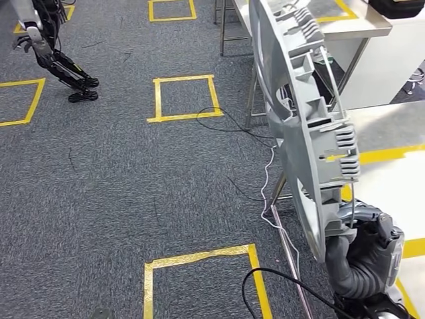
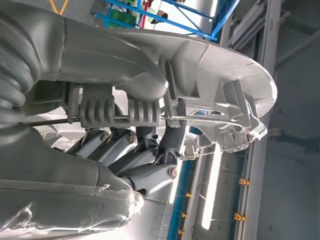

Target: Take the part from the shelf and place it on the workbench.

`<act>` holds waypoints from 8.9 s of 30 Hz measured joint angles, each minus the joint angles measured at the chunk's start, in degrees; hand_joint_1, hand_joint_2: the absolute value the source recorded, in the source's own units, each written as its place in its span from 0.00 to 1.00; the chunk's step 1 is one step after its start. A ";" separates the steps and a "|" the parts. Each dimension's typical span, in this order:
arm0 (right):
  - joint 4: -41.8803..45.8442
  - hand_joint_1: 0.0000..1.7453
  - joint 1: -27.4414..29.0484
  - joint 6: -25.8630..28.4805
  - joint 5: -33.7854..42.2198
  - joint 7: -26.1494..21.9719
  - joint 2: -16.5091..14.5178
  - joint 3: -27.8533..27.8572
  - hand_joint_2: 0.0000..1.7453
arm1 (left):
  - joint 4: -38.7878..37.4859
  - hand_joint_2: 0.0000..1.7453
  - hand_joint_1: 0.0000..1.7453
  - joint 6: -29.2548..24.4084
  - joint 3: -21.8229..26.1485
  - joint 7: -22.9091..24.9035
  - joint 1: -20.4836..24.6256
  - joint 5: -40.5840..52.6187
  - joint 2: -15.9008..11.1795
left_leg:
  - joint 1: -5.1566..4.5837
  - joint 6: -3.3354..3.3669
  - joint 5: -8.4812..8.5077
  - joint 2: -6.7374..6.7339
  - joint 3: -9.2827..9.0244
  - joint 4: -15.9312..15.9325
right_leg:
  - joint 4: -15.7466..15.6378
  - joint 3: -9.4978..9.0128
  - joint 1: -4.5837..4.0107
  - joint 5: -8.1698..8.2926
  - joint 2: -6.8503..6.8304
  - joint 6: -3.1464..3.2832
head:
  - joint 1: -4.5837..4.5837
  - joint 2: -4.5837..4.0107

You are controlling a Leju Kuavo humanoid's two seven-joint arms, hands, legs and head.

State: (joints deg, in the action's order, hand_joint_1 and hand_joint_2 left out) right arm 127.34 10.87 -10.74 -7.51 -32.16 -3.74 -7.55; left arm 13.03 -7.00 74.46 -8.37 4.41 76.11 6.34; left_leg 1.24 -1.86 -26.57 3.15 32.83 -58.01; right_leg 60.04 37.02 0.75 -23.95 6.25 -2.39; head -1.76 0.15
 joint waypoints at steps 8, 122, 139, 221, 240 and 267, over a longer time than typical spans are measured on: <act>0.00 1.00 -0.93 1.17 0.12 0.40 0.00 0.05 1.00 | 0.00 1.00 0.00 0.32 -0.16 -0.54 -0.07 0.25 0.16 | -0.64 1.38 -0.21 -4.70 -0.46 0.16 | 13.53 5.97 -0.19 -5.32 -5.93 -0.56 | -0.64 0.00; -1.36 1.00 4.54 26.36 -38.33 8.16 5.03 -0.34 1.00 | 0.00 1.00 0.00 0.58 -0.45 -1.99 0.15 1.35 0.47 | -0.59 0.43 0.34 -0.05 0.21 0.60 | -0.88 -1.64 0.00 -1.01 0.26 0.29 | 0.14 0.00; -6.57 1.00 0.28 22.34 -39.83 13.35 7.29 0.10 1.00 | 0.02 1.00 0.00 0.92 -0.99 -2.52 0.33 1.95 0.42 | -1.17 -0.15 -0.85 -6.85 -1.06 0.70 | -0.82 -2.16 -0.29 -1.45 -7.21 0.92 | -0.61 0.00; -94.20 1.00 -56.95 17.26 -59.11 14.19 -0.93 -35.78 1.00 | 0.01 1.00 0.00 4.69 -12.12 -5.27 2.51 10.13 -1.95 | -0.53 1.78 2.85 -3.31 2.40 0.89 | 14.91 6.26 -0.55 -7.83 -5.67 -0.72 | -0.30 0.00; -94.37 0.00 -55.04 28.39 -56.71 19.01 3.71 -33.62 0.00 | 0.00 0.00 0.00 3.20 -13.12 -4.57 1.25 9.82 -2.36 | -0.41 -1.15 0.10 -3.12 6.65 -8.36 | -1.30 -1.35 -0.18 -0.05 -5.56 1.66 | 0.37 0.00; -15.43 0.00 -10.50 45.55 -23.54 -5.96 -3.70 2.59 0.00 | -0.01 0.00 0.00 1.58 -11.53 -8.56 -0.50 3.92 -0.94 | -0.53 -1.29 -8.07 -2.42 6.68 -14.34 | -1.26 -2.08 -0.23 -0.58 -6.28 1.80 | 0.63 0.00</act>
State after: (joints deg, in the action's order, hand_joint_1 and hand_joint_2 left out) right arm 111.91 0.37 34.81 -31.05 -38.12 -7.44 -4.95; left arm 13.02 -5.42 62.93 -16.93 3.91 80.03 5.40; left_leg 0.72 -3.14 -34.64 0.73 39.51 -72.35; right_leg 58.78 34.93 0.52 -24.53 -0.03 -0.59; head -1.13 0.15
